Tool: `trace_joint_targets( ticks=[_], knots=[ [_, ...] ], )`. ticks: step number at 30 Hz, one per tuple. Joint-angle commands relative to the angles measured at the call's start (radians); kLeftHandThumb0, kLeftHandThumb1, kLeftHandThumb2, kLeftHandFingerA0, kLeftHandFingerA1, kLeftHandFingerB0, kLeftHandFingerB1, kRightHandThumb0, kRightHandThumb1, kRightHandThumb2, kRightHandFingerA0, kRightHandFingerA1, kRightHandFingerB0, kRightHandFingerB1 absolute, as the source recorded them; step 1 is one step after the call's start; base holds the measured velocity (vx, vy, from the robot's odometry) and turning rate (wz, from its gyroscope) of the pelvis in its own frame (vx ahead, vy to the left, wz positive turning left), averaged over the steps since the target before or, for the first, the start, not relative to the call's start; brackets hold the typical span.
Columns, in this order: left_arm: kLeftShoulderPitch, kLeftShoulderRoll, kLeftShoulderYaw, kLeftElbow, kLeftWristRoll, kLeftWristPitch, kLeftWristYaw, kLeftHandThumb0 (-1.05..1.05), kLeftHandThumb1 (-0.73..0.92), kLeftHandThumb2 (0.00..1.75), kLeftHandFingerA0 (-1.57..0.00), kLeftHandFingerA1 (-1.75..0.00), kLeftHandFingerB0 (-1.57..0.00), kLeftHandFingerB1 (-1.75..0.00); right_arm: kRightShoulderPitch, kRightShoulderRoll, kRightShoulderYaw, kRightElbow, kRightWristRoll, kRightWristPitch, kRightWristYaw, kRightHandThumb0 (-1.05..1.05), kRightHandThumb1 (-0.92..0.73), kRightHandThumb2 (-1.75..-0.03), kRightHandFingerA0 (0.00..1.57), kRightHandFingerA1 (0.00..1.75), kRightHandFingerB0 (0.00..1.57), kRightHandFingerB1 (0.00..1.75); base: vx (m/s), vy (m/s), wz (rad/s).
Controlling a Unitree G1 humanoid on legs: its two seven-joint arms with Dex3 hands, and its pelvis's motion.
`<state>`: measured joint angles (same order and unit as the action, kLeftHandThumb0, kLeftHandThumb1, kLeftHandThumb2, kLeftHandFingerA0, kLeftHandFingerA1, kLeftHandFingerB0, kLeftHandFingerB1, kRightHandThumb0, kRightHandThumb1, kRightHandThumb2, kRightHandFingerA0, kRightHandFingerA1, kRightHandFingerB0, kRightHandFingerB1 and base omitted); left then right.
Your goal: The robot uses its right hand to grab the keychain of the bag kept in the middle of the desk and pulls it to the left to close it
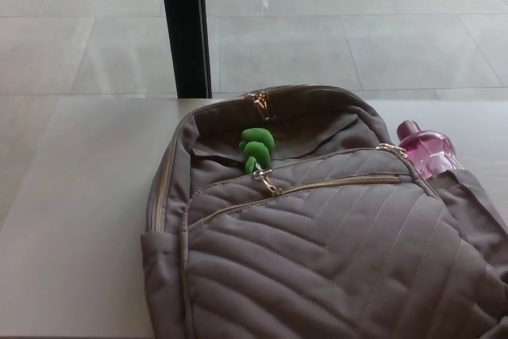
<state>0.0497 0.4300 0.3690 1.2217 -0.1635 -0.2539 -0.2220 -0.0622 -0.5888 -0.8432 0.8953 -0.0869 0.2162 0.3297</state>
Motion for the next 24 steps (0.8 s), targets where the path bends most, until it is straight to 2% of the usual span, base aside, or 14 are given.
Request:
trace_joint_targets(
  ticks=[1, 2, 5, 6, 7, 8, 11, 15, 17, 20, 21, 22, 23, 24],
  knots=[
    [0.022, 0.044, 0.005, 0.004, 0.0, 0.02, 0.0, -0.65, 0.88, 0.65, -0.67, -0.54, -0.46, -0.45, 0.078, 0.087, -0.117, 0.095, 0.206, -0.027, -0.078, -0.52, -0.71, -0.6, 0.38, 0.88, 0.08, 0.57, 0.0, 0.0, 0.0],
    [0.016, 0.045, 0.009, 0.006, -0.006, 0.041, -0.003, -0.66, 0.87, 0.66, -0.66, -0.55, -0.43, -0.44, 0.074, 0.081, -0.112, 0.12, 0.205, -0.031, -0.068, -0.5, -0.7, -0.6, 0.37, 0.8, 0.1, 0.54, 0.0, 0.0, 0.0],
    [0.013, 0.051, 0.005, 0.011, -0.002, 0.042, -0.003, -0.66, 0.88, 0.67, -0.7, -0.56, -0.42, -0.45, 0.073, 0.076, -0.098, 0.128, 0.211, -0.043, -0.043, -0.5, -0.7, -0.6, 0.46, 0.81, 0.13, 0.55, 0.0, 0.0, 0.0],
    [0.011, 0.052, 0.008, 0.012, -0.005, 0.046, -0.005, -0.67, 0.69, 1.04, -0.66, -0.67, -0.38, -0.57, 0.071, 0.075, -0.094, 0.126, 0.214, -0.041, -0.046, -0.49, -0.69, -0.6, 0.54, 0.86, 0.18, 0.57, 0.0, 0.0, 0.0],
    [0.008, 0.051, 0.011, 0.014, -0.01, 0.051, -0.008, -0.67, 0.69, 1.04, -0.66, -0.67, -0.38, -0.57, 0.072, 0.072, -0.09, 0.123, 0.217, -0.037, -0.051, -0.49, -0.69, -0.6, 0.54, 0.86, 0.18, 0.57, 0.0, 0.0, 0.0],
    [0.008, 0.05, 0.014, 0.014, -0.012, 0.049, -0.012, -0.67, 0.87, 0.67, -0.7, -0.56, -0.41, -0.45, 0.069, 0.064, -0.082, 0.146, 0.223, -0.048, -0.035, -0.47, -0.7, -0.6, 0.52, 0.83, 0.18, 0.56, 0.0, 0.0, 0.0],
    [0.002, 0.048, 0.02, 0.016, -0.017, 0.059, -0.014, -0.65, 0.87, 0.67, -0.7, -0.57, -0.43, -0.45, 0.08, 0.054, -0.041, 0.147, 0.221, -0.066, -0.013, -0.49, -0.69, -0.61, 0.59, 0.8, 0.31, 0.56, 0.0, 0.0, 0.0],
    [0.01, 0.047, 0.016, 0.012, -0.01, 0.054, -0.008, -0.65, 0.87, 0.66, -0.71, -0.58, -0.46, -0.46, 0.11, 0.048, 0.008, 0.133, 0.238, -0.075, 0.024, -0.48, -0.69, -0.6, 0.6, 0.78, 0.29, 0.56, 0.0, 0.0, 0.0],
    [0.016, 0.044, 0.021, 0.013, -0.015, 0.046, -0.02, -0.65, 0.87, 0.66, -0.68, -0.58, -0.46, -0.45, 0.107, 0.044, 0.024, 0.146, 0.247, -0.075, -0.004, -0.51, -0.67, -0.59, 0.65, 0.76, 0.39, 0.54, 0.0, 0.0, 0.0],
    [0.028, 0.038, 0.028, 0.01, -0.024, 0.05, -0.024, -0.65, 0.86, 0.65, -0.67, -0.59, -0.47, -0.46, 0.12, 0.036, 0.044, 0.167, 0.257, -0.089, -0.001, -0.47, -0.67, -0.6, 0.64, 0.77, 0.35, 0.54, 0.0, 0.0, 0.0],
    [0.043, 0.035, 0.02, 0.011, -0.014, 0.04, -0.019, -0.66, 0.87, 0.66, -0.66, -0.58, -0.48, -0.46, 0.14, 0.032, 0.043, 0.171, 0.263, -0.095, 0.005, -0.47, -0.66, -0.59, 0.65, 0.77, 0.4, 0.55, 0.0, 0.0, 0.0],
    [0.053, 0.032, 0.011, 0.014, -0.001, 0.034, -0.003, -0.67, 0.87, 0.65, -0.59, -0.55, -0.5, -0.46, 0.149, 0.028, 0.046, 0.176, 0.269, -0.094, -0.001, -0.46, -0.65, -0.58, 0.7, 0.81, 0.44, 0.56, 0.0, 0.0, 0.0],
    [0.064, 0.027, 0.022, 0.014, -0.015, 0.039, -0.005, -0.68, 0.84, 0.65, -0.55, -0.56, -0.48, -0.46, 0.163, 0.028, 0.049, 0.169, 0.274, -0.09, 0.002, -0.45, -0.66, -0.59, 0.67, 0.82, 0.41, 0.56, 0.0, 0.0, 0.0],
    [0.071, 0.024, 0.031, 0.011, -0.025, 0.039, -0.011, -0.69, 0.84, 0.65, -0.64, -0.6, -0.5, -0.48, 0.172, 0.027, 0.061, 0.165, 0.272, -0.102, 0.011, -0.46, -0.68, -0.59, 0.67, 0.81, 0.4, 0.56, 0.0, 0.0, 0.0]
  ],
)
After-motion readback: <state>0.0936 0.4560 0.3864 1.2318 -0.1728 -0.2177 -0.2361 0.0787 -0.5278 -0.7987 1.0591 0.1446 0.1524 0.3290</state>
